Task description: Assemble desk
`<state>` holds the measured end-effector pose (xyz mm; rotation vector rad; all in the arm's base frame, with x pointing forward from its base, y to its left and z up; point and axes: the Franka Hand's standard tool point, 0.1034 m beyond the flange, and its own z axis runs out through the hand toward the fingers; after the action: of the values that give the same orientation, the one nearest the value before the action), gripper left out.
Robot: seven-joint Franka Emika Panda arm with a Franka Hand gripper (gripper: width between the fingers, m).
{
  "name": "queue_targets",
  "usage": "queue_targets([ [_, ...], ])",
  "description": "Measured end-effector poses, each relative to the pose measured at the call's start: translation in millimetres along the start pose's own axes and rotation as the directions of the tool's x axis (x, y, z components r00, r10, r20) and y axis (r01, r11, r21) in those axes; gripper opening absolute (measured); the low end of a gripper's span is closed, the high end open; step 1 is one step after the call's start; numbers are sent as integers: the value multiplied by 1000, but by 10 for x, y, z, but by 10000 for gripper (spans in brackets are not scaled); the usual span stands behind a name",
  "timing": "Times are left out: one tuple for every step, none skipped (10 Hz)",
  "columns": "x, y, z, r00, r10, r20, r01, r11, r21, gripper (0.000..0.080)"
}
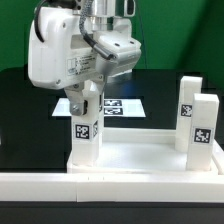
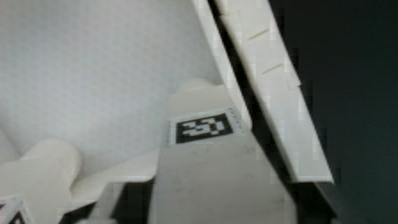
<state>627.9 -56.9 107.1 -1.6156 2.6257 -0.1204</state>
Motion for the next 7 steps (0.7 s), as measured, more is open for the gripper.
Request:
queue_targets([
  [-16,0,-9,1000,-1,3,1,1000,1,320],
  [-83,-4,-79,1000,-8,13,8,1000,9,523],
  [-147,-23,-183,999,-19,29,19,1000,22,523],
  [-224,-20,-295,999,-26,46,24,999,33,623],
  [-289,-8,-409,997,-31,64,28,999,42,641],
  [-357,-3,-527,996,-38,83,34,998,50,641],
  [-378,-23,-604,994,-50,94,45,997,58,648],
])
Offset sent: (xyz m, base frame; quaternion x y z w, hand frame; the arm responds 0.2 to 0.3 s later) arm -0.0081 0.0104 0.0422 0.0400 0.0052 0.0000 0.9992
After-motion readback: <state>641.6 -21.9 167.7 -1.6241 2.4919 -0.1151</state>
